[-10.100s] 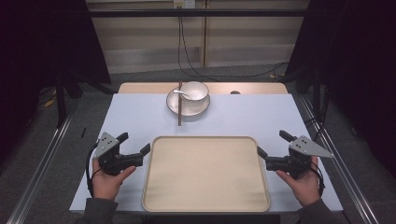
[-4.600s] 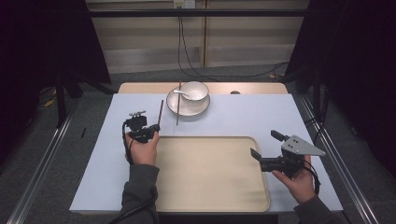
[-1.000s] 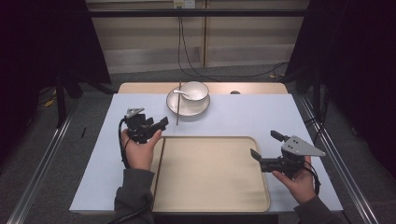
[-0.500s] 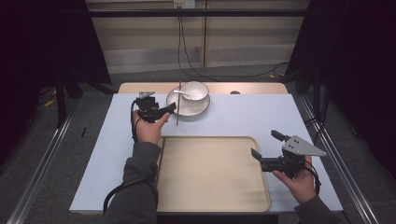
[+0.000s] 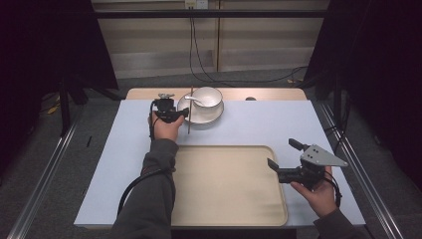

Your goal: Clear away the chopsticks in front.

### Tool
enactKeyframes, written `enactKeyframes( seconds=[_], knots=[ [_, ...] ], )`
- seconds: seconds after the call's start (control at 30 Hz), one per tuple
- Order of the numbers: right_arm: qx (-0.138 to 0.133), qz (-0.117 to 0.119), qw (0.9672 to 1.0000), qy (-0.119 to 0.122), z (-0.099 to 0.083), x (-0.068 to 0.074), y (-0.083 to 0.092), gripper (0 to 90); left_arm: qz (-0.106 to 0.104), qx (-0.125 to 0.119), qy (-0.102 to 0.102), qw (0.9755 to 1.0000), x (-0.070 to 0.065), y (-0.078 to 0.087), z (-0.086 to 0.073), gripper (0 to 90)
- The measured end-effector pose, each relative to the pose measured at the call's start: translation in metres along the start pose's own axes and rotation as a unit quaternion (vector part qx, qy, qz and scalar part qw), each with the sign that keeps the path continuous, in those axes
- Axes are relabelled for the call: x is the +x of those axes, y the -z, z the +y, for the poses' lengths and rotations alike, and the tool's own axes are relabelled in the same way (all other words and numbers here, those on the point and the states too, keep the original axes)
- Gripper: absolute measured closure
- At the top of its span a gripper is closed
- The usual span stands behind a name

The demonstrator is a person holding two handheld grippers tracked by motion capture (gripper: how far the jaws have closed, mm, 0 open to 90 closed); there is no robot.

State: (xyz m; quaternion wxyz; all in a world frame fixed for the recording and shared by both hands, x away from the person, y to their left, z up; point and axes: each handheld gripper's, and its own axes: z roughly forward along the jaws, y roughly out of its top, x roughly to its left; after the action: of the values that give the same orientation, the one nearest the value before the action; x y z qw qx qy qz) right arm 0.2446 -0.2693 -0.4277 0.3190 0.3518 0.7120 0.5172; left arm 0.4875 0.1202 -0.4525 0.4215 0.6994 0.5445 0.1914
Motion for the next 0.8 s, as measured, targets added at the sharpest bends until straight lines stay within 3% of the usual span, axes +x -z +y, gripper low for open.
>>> enactKeyframes(
  seconds=[0.17,0.23,0.33,0.37,0.57,0.63,0.7,0.73,0.8],
  knots=[
    [-0.002,-0.004,1.0000,-0.005,0.000,0.000,-0.001,3.9,-0.009,0.001,0.007,0.9999,-0.002,-0.011,0.001,50.5],
    [-0.002,-0.005,1.0000,-0.003,0.000,0.000,-0.001,3.9,-0.010,0.005,-0.002,0.9999,-0.005,-0.014,0.002,52.5],
    [0.001,-0.003,1.0000,-0.005,0.000,0.000,-0.001,3.9,0.005,0.015,-0.006,0.9998,-0.009,-0.019,0.003,55.6],
    [0.000,-0.003,1.0000,-0.006,0.000,0.000,-0.001,3.9,-0.001,0.018,-0.003,0.9998,-0.010,-0.021,0.002,56.0],
    [-0.002,-0.002,1.0000,-0.005,0.000,0.000,-0.001,3.9,0.018,0.035,0.007,0.9992,-0.015,-0.029,0.002,61.2],
    [-0.002,-0.002,1.0000,-0.004,0.000,0.000,-0.001,4.0,0.022,0.035,0.025,0.9988,-0.018,-0.032,0.002,64.8],
    [-0.002,-0.002,1.0000,-0.004,0.000,-0.001,-0.001,3.9,0.024,0.048,0.024,0.9983,-0.017,-0.032,0.002,66.4],
    [-0.001,-0.003,1.0000,-0.006,0.000,-0.001,0.000,3.9,0.029,0.051,0.037,0.9976,-0.019,-0.033,0.002,68.4],
    [-0.003,-0.005,1.0000,-0.005,0.000,-0.001,0.000,3.9,0.033,0.054,0.036,0.9974,-0.019,-0.033,0.003,72.5]
  ],
)
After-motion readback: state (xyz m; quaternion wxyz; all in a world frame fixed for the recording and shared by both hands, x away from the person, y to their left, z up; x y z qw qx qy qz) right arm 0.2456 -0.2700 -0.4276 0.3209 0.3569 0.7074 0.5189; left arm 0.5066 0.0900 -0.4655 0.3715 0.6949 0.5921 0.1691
